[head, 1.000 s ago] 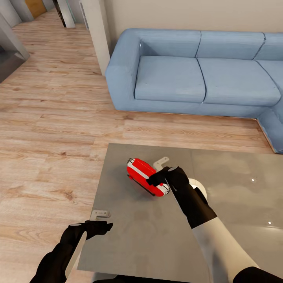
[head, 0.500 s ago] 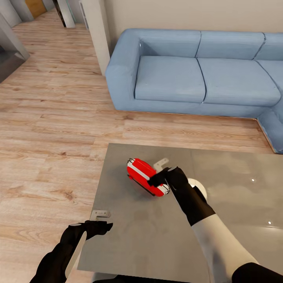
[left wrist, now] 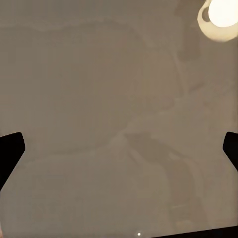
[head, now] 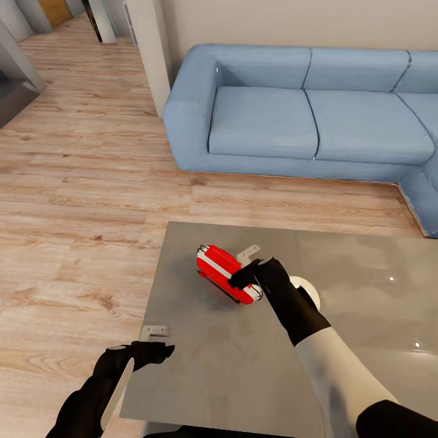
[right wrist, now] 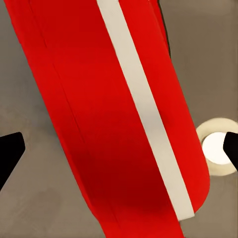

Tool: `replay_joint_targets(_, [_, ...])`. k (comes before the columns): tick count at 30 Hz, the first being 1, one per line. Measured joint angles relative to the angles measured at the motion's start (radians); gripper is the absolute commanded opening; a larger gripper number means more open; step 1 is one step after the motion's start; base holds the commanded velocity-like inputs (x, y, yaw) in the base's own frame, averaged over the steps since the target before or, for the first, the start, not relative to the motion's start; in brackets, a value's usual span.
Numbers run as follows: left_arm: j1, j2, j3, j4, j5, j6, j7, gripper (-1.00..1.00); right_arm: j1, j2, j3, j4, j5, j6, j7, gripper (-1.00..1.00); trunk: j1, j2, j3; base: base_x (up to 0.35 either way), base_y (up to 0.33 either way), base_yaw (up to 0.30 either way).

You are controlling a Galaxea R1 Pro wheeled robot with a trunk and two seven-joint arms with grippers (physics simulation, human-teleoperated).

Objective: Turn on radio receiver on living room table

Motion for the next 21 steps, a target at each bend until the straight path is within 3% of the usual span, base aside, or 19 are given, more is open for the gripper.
replay_joint_targets(21, [0.000, 0.000, 0.000, 0.000, 0.000, 0.000, 0.000, 1.00, -0.007, -0.001, 0.000, 0.017, 0.000, -0.002, 0.000, 1.00, 0.000, 0.000, 0.000, 0.000, 0.000, 0.000])
